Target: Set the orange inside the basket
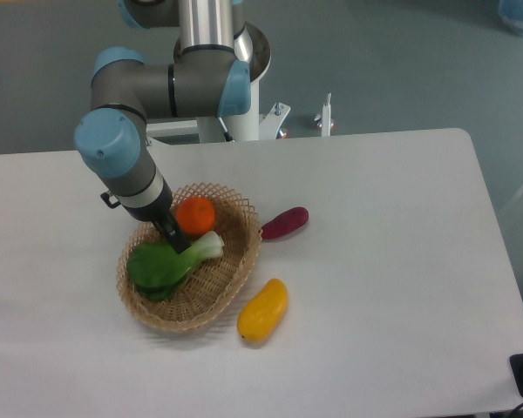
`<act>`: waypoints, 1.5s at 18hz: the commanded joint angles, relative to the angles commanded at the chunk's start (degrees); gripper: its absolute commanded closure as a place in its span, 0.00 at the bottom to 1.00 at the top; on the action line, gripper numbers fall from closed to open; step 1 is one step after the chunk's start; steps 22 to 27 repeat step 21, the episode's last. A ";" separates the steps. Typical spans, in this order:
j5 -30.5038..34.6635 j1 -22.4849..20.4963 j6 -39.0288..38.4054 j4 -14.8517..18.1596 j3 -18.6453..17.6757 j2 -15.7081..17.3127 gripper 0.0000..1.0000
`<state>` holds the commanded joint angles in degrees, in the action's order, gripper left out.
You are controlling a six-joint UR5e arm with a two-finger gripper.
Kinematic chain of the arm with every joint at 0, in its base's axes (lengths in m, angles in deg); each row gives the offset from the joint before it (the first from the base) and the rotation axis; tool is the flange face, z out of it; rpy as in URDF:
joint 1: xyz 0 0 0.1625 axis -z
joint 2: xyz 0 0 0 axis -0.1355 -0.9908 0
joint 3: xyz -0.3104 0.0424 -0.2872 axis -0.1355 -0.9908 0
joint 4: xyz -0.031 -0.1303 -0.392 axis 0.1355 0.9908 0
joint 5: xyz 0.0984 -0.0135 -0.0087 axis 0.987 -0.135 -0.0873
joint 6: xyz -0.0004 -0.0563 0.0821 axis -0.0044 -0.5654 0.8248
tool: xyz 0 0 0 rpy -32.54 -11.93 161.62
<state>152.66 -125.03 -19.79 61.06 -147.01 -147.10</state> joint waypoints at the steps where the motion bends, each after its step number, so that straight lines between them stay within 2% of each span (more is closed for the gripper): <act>1: -0.26 -1.40 -0.17 0.00 1.31 0.09 0.00; 3: -0.35 -2.11 -0.44 -0.09 3.16 -0.09 0.00; 6: -0.53 -4.83 -0.53 -2.19 3.96 0.00 0.00; 11: -1.23 -7.39 -0.18 -1.85 7.12 0.09 0.00; 17: -1.58 -10.20 -0.09 -2.11 7.57 0.09 0.00; 27: -1.58 -10.20 -0.18 -2.11 7.57 0.17 0.00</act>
